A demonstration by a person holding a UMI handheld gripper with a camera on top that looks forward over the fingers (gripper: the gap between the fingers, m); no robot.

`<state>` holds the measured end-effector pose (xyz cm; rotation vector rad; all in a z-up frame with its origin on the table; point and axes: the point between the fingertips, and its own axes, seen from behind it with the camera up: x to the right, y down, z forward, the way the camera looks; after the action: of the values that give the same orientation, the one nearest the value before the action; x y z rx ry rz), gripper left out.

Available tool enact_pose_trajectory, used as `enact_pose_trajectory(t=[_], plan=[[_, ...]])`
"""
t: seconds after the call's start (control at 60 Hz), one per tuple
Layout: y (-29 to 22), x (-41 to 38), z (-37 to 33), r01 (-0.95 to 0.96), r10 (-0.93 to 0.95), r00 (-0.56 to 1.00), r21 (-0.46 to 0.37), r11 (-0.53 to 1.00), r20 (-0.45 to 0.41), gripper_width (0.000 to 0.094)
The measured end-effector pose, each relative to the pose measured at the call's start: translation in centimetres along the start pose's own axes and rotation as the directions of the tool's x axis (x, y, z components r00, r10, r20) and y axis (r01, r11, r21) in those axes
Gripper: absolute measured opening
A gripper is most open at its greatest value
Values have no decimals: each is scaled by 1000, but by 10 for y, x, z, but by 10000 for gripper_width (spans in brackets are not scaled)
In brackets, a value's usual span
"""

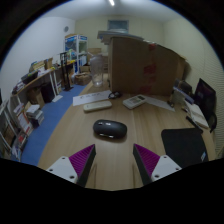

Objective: Arrange mouse

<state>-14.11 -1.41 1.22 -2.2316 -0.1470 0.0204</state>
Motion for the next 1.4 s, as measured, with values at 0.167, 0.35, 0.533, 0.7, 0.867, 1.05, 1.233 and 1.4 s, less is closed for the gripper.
enact_pose_trajectory(t=[0.167, 0.35, 0.533, 0.7, 0.867, 1.05, 1.233, 1.4], plan=[[-8, 13, 50, 57, -55, 996, -14, 998, 70, 774], [-34, 4, 85, 77, -75, 987, -8, 997, 141, 780], [-53, 1, 108, 68, -67, 989, -5, 998, 133, 763], [-56, -1, 113, 30, -30, 997, 2, 1000, 72, 485], [-56, 3, 116, -81, 80, 996, -55, 995, -27, 393], [-66, -4, 83, -138, 134, 989, -65, 988, -61, 335], [-161, 44, -40, -82, 104, 985, 158, 984, -136, 333], [-207, 164, -130, -4, 88, 959, 297, 955, -269, 334]])
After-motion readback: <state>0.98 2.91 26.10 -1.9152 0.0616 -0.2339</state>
